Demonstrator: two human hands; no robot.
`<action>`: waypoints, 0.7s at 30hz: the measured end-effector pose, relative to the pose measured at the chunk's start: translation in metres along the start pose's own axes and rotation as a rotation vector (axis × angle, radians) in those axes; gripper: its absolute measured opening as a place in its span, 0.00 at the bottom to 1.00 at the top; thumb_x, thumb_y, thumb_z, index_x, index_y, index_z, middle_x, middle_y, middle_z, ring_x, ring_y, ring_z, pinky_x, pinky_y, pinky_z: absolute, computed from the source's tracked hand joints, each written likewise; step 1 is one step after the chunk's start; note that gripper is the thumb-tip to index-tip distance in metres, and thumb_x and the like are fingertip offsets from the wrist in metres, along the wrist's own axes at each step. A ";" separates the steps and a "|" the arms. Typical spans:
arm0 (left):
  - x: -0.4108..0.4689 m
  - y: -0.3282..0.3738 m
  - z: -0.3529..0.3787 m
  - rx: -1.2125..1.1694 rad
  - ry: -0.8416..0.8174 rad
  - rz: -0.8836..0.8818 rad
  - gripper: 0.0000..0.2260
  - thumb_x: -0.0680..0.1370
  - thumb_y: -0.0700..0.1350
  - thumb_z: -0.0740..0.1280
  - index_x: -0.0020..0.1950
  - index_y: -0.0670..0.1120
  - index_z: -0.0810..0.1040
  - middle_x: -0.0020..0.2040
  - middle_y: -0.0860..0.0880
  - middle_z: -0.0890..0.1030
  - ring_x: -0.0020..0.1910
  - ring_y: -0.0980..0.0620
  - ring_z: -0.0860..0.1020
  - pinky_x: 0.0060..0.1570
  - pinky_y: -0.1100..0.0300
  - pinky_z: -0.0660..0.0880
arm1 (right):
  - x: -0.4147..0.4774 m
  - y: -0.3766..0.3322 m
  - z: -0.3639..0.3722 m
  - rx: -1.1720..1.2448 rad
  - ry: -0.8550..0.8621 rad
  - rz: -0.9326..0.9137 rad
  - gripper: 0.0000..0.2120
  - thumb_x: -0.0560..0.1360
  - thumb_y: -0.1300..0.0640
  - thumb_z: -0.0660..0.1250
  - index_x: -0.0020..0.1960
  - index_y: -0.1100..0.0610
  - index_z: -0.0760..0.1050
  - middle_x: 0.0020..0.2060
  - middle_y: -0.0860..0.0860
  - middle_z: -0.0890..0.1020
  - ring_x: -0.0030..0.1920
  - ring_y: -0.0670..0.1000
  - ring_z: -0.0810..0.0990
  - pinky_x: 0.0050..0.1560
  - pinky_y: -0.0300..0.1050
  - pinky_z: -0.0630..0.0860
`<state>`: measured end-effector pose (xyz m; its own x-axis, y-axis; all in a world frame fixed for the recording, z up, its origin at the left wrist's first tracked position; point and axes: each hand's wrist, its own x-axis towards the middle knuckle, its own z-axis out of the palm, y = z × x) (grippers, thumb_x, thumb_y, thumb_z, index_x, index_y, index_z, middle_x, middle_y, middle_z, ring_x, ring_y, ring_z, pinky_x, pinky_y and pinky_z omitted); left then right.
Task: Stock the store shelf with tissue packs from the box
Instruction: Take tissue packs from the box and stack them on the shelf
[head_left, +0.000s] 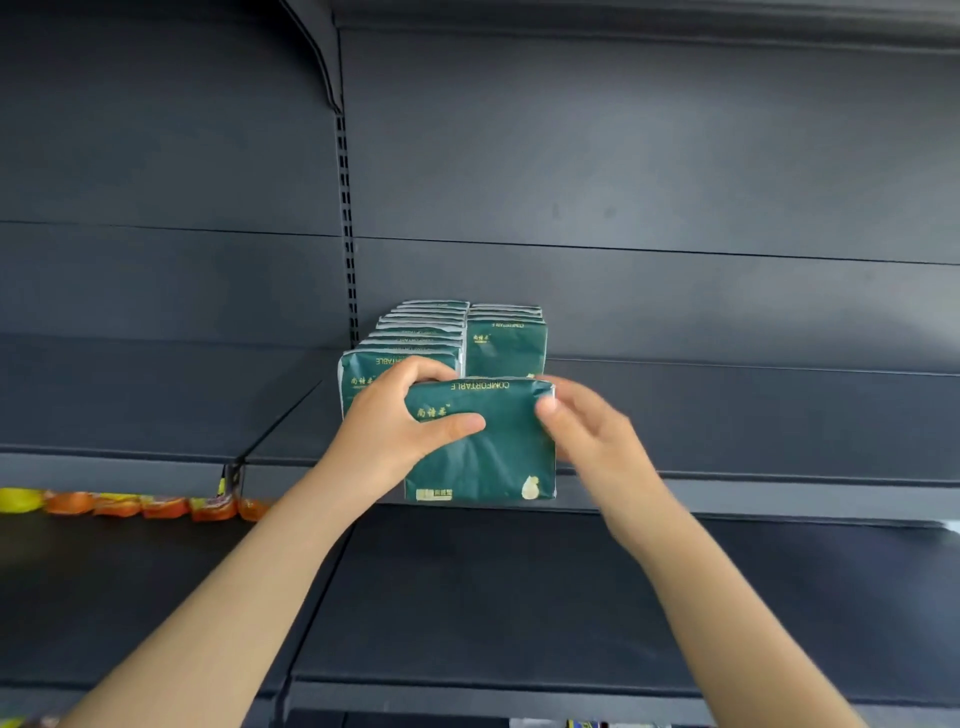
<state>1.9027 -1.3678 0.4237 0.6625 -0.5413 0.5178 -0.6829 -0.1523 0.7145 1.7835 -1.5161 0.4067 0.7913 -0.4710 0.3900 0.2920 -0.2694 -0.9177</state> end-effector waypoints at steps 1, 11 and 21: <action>-0.001 0.003 0.002 -0.014 0.004 0.007 0.16 0.67 0.49 0.76 0.52 0.56 0.75 0.52 0.63 0.76 0.54 0.68 0.73 0.51 0.72 0.67 | -0.007 0.001 0.003 0.024 -0.014 -0.003 0.15 0.76 0.58 0.66 0.63 0.53 0.73 0.52 0.47 0.84 0.54 0.46 0.81 0.56 0.44 0.78; -0.003 0.008 0.001 0.139 0.028 0.157 0.10 0.74 0.52 0.68 0.53 0.55 0.73 0.51 0.60 0.76 0.48 0.66 0.74 0.47 0.73 0.70 | 0.008 -0.017 -0.029 0.027 0.083 0.040 0.18 0.69 0.66 0.73 0.55 0.52 0.76 0.45 0.50 0.85 0.46 0.52 0.84 0.45 0.47 0.81; 0.053 -0.017 0.001 0.895 -0.016 0.380 0.26 0.79 0.60 0.55 0.70 0.44 0.66 0.66 0.50 0.67 0.67 0.52 0.65 0.61 0.61 0.67 | 0.103 -0.003 -0.045 -0.244 0.220 0.040 0.21 0.71 0.60 0.73 0.61 0.54 0.70 0.51 0.49 0.78 0.50 0.51 0.79 0.46 0.50 0.81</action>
<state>1.9489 -1.3949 0.4382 0.3497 -0.6947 0.6286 -0.8364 -0.5338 -0.1247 1.8397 -1.6013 0.4529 0.6570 -0.6478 0.3857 0.1053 -0.4278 -0.8977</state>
